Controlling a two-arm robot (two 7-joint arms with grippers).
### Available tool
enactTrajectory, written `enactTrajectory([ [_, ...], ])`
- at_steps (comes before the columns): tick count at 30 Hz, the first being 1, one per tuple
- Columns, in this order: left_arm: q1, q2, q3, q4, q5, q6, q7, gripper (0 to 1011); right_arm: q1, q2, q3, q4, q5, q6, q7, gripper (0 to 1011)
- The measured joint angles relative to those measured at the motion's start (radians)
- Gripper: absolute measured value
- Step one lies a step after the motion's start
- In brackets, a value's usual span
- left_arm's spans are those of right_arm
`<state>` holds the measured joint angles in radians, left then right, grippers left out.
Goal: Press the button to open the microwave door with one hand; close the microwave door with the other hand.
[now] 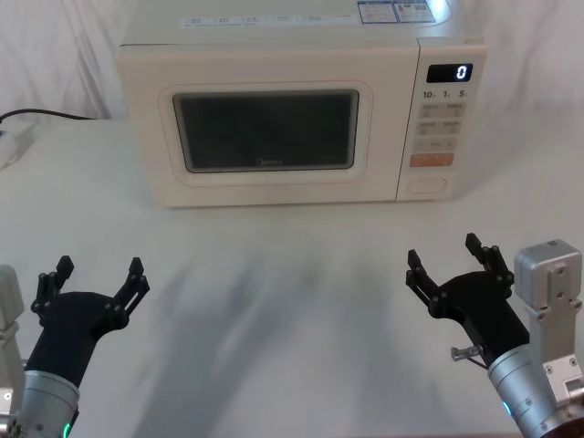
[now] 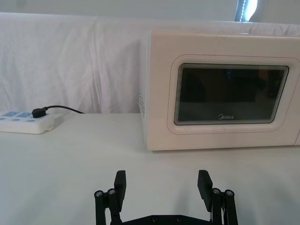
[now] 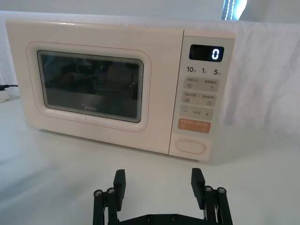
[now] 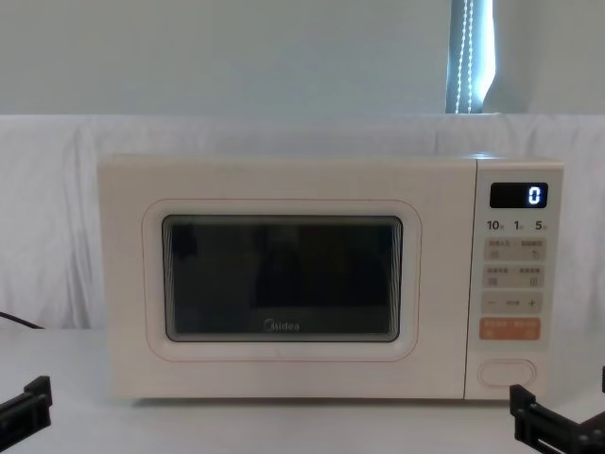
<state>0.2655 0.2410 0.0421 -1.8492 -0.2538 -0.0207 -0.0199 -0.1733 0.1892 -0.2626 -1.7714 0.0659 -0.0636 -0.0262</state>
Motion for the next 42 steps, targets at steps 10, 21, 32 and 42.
enactTrajectory([
  [10, 0.0, 0.0, 0.0, 0.0, 0.0, 0.0, 0.0, 1001, 0.0, 0.0, 0.0, 0.0, 0.0, 0.0, 0.0, 638],
  [21, 0.0, 0.0, 0.0, 0.0, 0.0, 0.0, 0.0, 1001, 0.0, 0.0, 0.0, 0.0, 0.0, 0.0, 0.0, 301],
  [32, 0.0, 0.0, 0.0, 0.0, 0.0, 0.0, 0.0, 1001, 0.0, 0.0, 0.0, 0.0, 0.0, 0.0, 0.0, 0],
  [42, 0.0, 0.0, 0.0, 0.0, 0.0, 0.0, 0.0, 1001, 0.0, -0.001, 0.001, 0.0, 0.0, 0.0, 0.001, 0],
])
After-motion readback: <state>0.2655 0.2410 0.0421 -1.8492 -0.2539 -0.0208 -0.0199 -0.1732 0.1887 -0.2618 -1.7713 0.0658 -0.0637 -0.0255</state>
